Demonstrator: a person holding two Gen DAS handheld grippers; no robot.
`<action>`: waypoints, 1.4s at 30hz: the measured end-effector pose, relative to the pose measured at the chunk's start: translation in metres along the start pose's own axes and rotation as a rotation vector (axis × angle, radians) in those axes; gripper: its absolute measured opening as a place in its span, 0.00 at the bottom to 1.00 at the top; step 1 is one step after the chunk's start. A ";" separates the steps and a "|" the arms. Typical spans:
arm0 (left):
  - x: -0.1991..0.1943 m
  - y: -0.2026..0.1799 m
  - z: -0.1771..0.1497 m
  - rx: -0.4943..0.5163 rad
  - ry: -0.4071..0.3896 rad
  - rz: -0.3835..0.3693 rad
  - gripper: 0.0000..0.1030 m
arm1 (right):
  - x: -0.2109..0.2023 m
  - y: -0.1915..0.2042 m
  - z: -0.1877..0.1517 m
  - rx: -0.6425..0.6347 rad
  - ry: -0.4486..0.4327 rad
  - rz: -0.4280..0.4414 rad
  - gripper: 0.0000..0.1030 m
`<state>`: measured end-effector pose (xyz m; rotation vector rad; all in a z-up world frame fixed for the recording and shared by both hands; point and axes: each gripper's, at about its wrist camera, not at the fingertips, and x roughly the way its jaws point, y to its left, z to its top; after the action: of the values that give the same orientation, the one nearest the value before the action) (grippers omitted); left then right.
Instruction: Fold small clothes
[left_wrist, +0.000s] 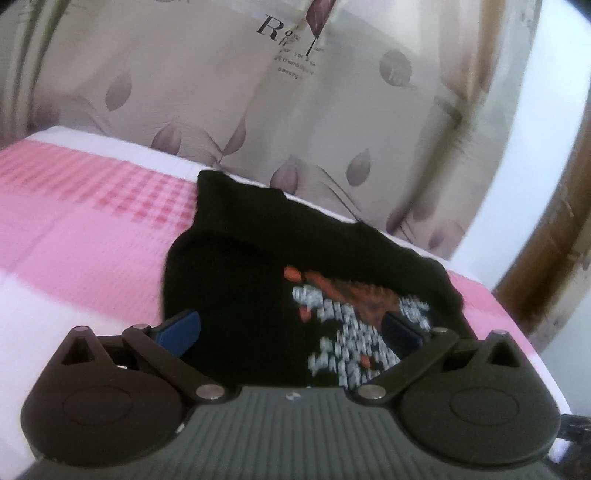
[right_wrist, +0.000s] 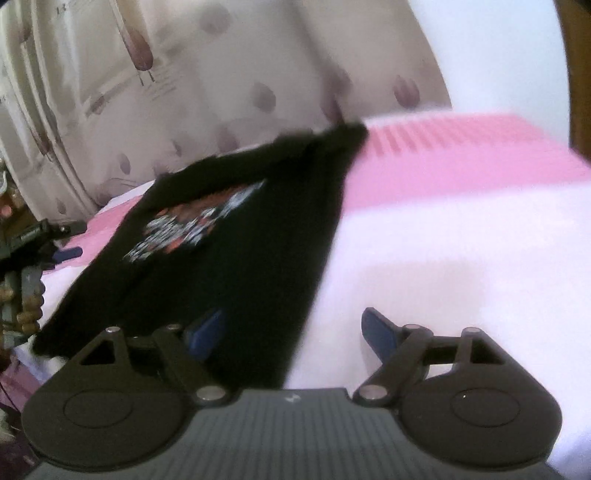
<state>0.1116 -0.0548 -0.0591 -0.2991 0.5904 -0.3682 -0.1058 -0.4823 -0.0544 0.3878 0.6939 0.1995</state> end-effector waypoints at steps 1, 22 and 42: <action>-0.009 0.002 -0.004 0.007 0.013 0.008 1.00 | -0.002 0.003 -0.006 0.025 0.004 0.016 0.79; -0.077 0.033 -0.054 0.121 0.225 0.042 0.36 | -0.088 0.002 -0.017 -0.076 -0.217 -0.327 0.03; -0.079 0.034 -0.065 -0.022 0.210 -0.012 0.07 | -0.009 0.042 -0.048 -0.025 -0.095 -0.030 0.10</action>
<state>0.0208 -0.0019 -0.0850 -0.2871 0.7989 -0.4074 -0.1462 -0.4329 -0.0657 0.3602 0.6029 0.1601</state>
